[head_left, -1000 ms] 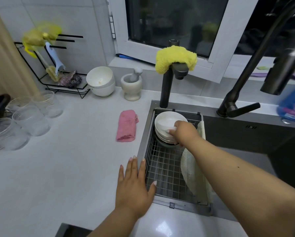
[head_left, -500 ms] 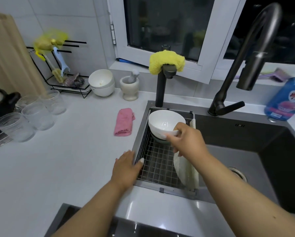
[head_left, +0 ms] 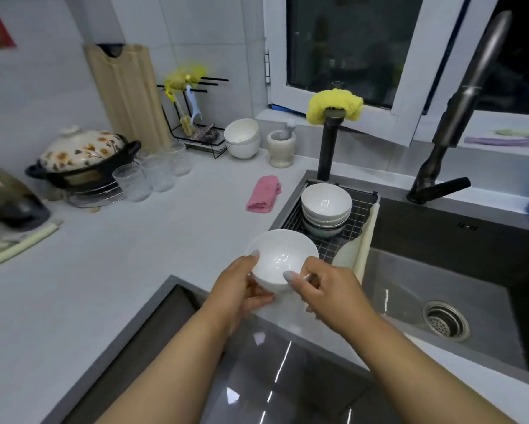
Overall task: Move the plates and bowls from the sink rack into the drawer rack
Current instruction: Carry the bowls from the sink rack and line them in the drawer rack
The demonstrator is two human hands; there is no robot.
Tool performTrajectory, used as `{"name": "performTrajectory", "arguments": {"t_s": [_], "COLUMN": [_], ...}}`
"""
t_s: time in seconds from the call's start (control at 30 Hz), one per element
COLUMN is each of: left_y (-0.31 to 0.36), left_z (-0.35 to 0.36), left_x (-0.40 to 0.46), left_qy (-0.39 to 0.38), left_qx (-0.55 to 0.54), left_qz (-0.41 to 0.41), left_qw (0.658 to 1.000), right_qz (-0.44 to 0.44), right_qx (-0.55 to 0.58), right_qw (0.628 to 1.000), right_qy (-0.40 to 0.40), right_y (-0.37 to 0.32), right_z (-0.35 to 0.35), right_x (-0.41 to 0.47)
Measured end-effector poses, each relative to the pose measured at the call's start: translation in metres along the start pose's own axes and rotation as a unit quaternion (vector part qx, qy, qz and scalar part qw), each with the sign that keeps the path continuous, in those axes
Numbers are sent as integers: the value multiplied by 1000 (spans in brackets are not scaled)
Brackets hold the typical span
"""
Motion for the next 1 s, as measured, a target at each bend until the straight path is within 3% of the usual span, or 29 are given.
{"name": "performTrajectory", "arguments": {"t_s": [0.2,0.43,0.53,0.77,1.0], "left_y": [-29,-68,-83,-120,-171], "left_z": [-10,-46,-64,-97,-143], "left_x": [-78,-173,-210,-288,-366], "left_qy": [98,240,299,400,468], "left_qx": [-87,-150,-176,-223,-245], "left_qz": [28,47,52,70,72], "left_qw": [991,958,936,886,846], "right_qz": [-88,-57,-7,88,103], "right_qx": [111,206,276,398,376], "right_qw": [990,970,938,818,782], "right_qy": [-16,-119,-209,-407,-486], "right_y": [-9,-53,-74,-122,-167], "right_z": [15,55,80,133,195], "right_x": [-45,-89,-107,-168,-232]}}
Point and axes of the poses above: each hand's wrist, its own x-axis towards the middle knuckle, its own z-axis out of the palm, y = z × x, the point moved 1 cm from there along x, towards the middle knuckle, and after that the axes turned 6 degrees about x, right-handed, at the moved point
